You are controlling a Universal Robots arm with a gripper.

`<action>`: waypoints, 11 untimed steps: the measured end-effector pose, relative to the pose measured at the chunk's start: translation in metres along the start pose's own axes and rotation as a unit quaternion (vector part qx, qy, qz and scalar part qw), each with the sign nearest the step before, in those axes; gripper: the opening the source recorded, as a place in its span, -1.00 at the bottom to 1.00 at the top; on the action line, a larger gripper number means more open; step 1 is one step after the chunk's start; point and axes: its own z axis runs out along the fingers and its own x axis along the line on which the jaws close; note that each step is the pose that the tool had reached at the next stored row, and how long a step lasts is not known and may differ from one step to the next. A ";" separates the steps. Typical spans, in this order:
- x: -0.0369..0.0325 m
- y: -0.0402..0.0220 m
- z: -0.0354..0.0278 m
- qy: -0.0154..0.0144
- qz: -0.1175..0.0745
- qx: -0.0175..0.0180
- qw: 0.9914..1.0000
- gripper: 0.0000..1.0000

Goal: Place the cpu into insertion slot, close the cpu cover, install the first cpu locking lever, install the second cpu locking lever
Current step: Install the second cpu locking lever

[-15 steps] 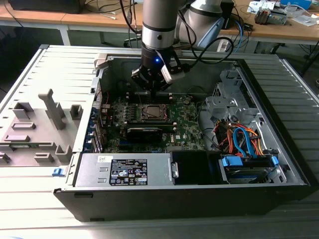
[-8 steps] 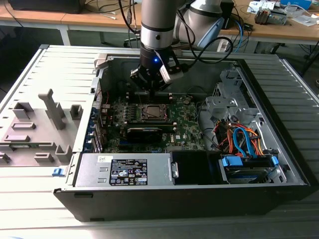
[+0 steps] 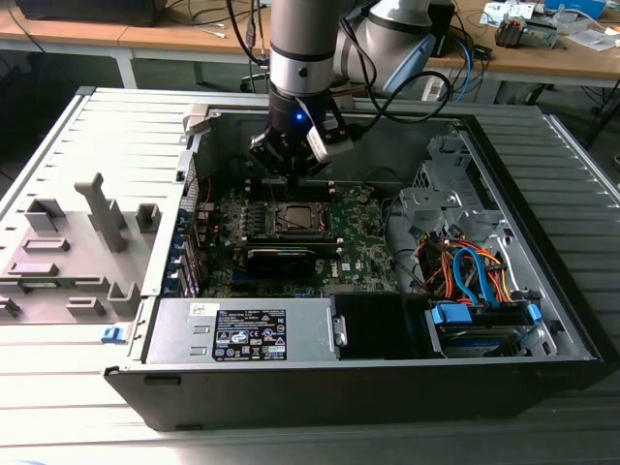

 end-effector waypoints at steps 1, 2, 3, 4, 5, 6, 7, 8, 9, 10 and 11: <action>0.0003 0.0000 0.0000 0.000 0.000 0.000 1.000 -0.79; 0.0007 0.0000 0.0000 0.000 0.000 0.000 1.000 -0.79; 0.0011 0.0000 0.0000 0.000 0.000 0.000 1.000 -0.79; 0.0015 0.0000 0.0000 0.000 0.000 0.000 1.000 -0.79; 0.0019 0.0000 0.0001 0.000 0.000 0.000 1.000 -0.79; 0.0023 0.0000 0.0001 0.000 0.000 0.000 1.000 -0.79; 0.0026 0.0000 0.0001 0.000 0.000 0.000 1.000 -0.79; 0.0033 0.0000 0.0001 0.000 0.000 0.000 1.000 -0.79; 0.0035 0.0000 0.0001 0.000 0.000 0.000 1.000 -0.79; 0.0039 0.0000 0.0001 0.000 0.000 0.000 1.000 -0.79; 0.0041 0.0000 0.0001 0.000 0.000 0.000 1.000 -0.79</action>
